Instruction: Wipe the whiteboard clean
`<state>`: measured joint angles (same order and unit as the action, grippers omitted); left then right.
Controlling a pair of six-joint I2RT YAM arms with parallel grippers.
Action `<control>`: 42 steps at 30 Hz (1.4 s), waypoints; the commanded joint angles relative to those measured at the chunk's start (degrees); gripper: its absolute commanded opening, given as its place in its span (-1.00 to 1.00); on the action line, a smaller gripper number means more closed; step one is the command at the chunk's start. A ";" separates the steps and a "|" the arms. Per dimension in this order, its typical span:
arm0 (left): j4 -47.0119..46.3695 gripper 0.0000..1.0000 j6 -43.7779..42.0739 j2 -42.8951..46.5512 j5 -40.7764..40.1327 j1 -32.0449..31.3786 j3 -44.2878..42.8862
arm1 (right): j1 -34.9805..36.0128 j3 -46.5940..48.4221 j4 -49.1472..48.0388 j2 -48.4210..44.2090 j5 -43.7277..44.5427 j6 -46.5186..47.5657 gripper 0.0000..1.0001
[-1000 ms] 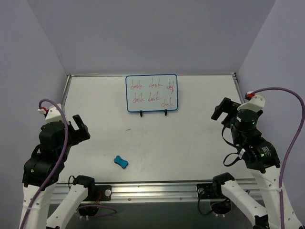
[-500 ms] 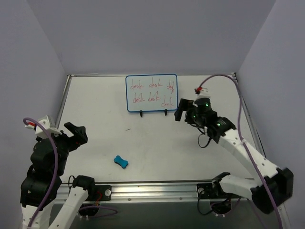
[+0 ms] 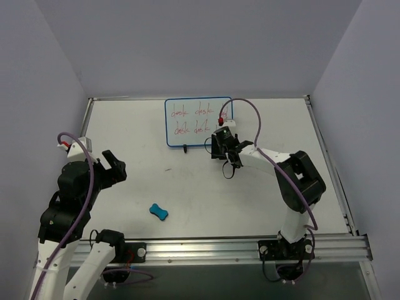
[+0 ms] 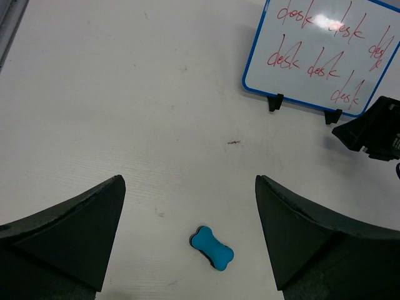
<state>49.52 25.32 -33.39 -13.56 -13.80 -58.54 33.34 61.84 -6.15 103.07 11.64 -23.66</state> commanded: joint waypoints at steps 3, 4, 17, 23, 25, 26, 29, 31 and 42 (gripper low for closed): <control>-3.64 0.88 -1.42 -0.36 3.19 -0.26 -0.26 | -0.30 4.77 -8.60 6.00 3.39 5.47 -0.06; -3.72 0.88 -1.50 -0.54 3.28 -0.26 -0.26 | -0.47 5.12 -9.05 7.75 3.65 5.81 -0.07; -4.43 0.88 -2.29 -1.15 5.30 -0.17 -0.08 | -0.21 7.59 -13.35 14.53 8.84 4.94 -0.87; -4.69 0.88 -2.47 -1.42 5.48 -0.17 -0.08 | 1.72 2.95 -14.32 10.94 9.72 3.10 -1.00; -4.60 0.88 -2.47 -1.51 5.56 -0.17 -0.08 | 3.04 0.48 -14.41 7.87 10.50 1.78 -1.00; -4.69 0.88 -2.47 -1.51 5.56 -0.08 -0.08 | 3.74 -2.14 -14.33 6.81 10.68 -0.05 -1.00; -4.87 0.88 -2.47 -1.59 5.74 -0.08 -0.08 | 6.55 -6.98 -12.49 3.73 11.65 -2.87 -1.00; -5.30 0.88 -2.82 -1.42 6.79 0.00 -0.08 | 8.92 -9.71 -12.30 1.89 12.18 -5.16 -1.00; -5.83 0.88 -2.82 0.43 7.94 -0.08 0.45 | 17.28 -19.48 -5.63 -6.03 17.89 -13.43 -1.00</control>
<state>46.41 23.20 -33.19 -6.63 -13.82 -57.98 48.88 44.31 -19.86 99.59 27.73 -33.43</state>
